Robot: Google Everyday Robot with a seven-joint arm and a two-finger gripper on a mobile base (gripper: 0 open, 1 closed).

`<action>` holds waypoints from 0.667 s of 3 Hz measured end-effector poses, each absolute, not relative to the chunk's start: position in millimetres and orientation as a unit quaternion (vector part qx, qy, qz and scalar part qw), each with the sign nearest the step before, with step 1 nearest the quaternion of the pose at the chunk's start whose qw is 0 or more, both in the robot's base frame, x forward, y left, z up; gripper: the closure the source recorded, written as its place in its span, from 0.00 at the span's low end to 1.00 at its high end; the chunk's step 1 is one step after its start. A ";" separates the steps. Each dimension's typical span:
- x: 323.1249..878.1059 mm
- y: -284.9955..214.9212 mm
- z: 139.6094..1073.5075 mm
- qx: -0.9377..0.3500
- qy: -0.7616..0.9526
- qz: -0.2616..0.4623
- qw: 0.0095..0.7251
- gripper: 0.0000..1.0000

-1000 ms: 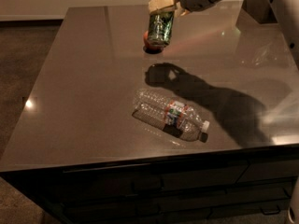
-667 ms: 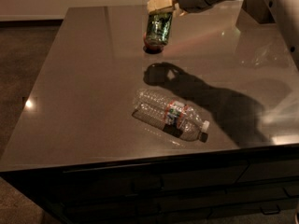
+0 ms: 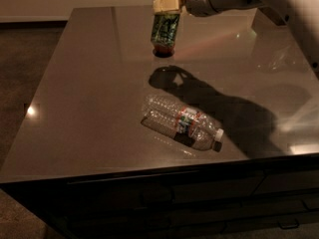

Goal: Place green can upright

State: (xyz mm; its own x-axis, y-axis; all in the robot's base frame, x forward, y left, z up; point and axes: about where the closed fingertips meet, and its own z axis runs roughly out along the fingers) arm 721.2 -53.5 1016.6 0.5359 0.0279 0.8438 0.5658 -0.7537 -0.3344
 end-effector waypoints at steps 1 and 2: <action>723.3 -47.9 1013.8 -0.808 -0.183 -0.471 0.304 1.00; 723.6 -39.7 1007.4 -0.790 -0.197 -0.496 0.303 1.00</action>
Offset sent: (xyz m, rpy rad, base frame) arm 0.0018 0.0204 -0.0147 0.0286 -0.2190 0.0238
